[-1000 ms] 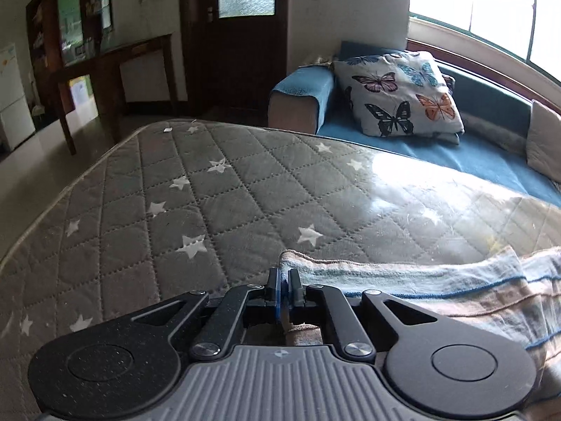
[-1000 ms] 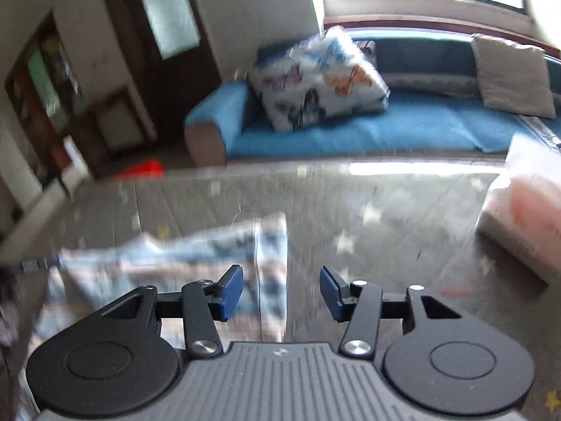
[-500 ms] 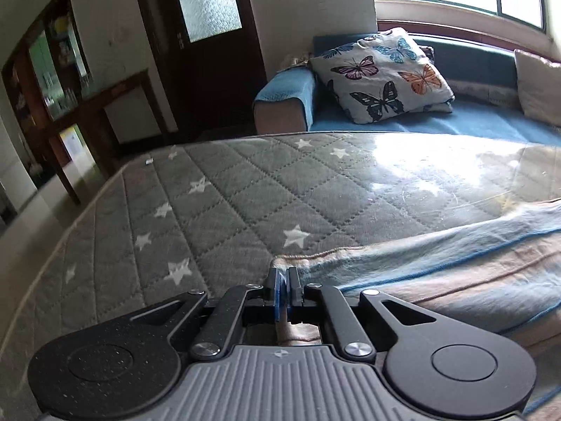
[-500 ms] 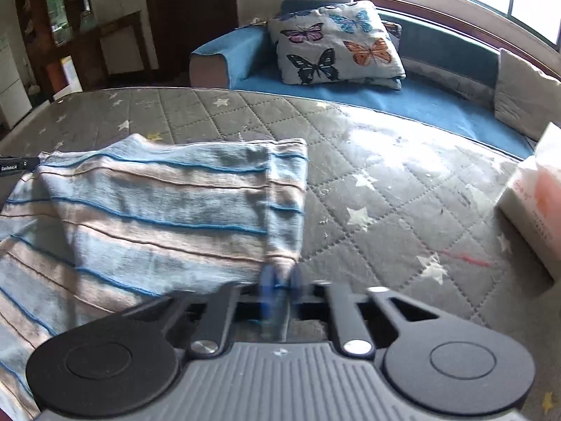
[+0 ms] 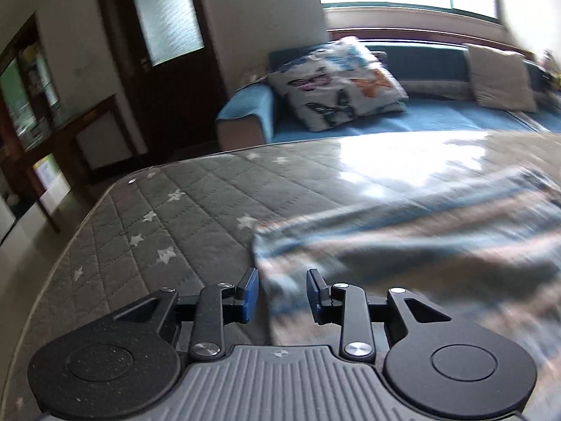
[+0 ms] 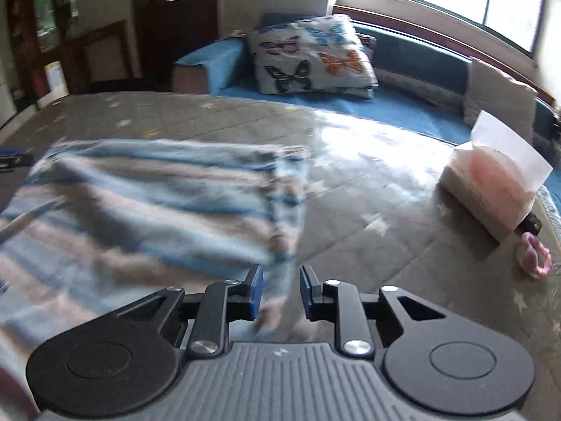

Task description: Fold clothes

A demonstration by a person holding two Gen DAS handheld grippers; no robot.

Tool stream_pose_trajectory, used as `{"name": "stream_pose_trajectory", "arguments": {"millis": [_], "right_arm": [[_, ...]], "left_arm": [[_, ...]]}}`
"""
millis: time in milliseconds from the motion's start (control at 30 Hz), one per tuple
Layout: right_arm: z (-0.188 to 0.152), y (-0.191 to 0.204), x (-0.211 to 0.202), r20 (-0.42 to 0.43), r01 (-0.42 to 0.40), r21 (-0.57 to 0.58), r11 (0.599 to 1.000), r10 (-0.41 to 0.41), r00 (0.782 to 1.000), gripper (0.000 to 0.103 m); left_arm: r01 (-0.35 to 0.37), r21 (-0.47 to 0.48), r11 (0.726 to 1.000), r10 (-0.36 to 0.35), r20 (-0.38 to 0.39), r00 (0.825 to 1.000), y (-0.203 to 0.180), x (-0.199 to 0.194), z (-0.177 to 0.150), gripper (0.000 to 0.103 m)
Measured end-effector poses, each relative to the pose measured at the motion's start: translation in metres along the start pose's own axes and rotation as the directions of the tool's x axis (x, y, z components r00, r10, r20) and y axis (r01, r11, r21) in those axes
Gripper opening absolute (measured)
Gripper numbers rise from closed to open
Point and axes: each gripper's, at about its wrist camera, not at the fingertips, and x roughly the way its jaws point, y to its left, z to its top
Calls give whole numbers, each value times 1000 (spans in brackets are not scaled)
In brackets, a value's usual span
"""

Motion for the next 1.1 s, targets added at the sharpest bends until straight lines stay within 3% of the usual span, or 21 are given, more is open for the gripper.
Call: {"name": "stream_pose_trajectory", "arguments": {"millis": [200, 333, 500, 667, 733, 833, 900, 967, 1100], "right_arm": [[-39, 37, -31, -14, -73, -84, 994, 72, 997, 24], [-69, 64, -49, -21, -109, -138, 984, 107, 994, 35], [-105, 97, -71, -32, -153, -205, 967, 150, 988, 35], [-114, 98, -79, -30, -152, -177, 972, 149, 988, 29], [-114, 96, -80, -24, -143, -169, 975, 141, 990, 15], [-117, 86, -83, -13, -117, -126, 985, 116, 993, 9], [-119, 79, -86, -4, -99, -100, 990, 99, 995, 8], [-121, 69, -93, 11, -74, -71, 995, 75, 997, 8], [-124, 39, -108, 52, -14, 23, 1000, 13, 999, 7]], "left_arm": [[125, 52, 991, -125, 6, 992, -34, -69, -38, 38], [211, 50, 976, -211, -4, 977, -55, -106, -67, 44], [228, 61, 972, -228, -12, 974, -77, -127, -97, 51], [244, 25, 970, -242, -51, 969, -83, -121, -104, 51], [249, 10, 968, -248, -66, 966, -86, -118, -107, 51], [257, -12, 966, -257, -89, 962, -90, -114, -111, 40], [255, -33, 966, -257, -90, 962, -86, -115, -113, 18], [244, -62, 968, -248, -73, 966, -75, -120, -114, 8], [223, -120, 967, -230, -42, 972, -53, -130, -115, 4]]}}
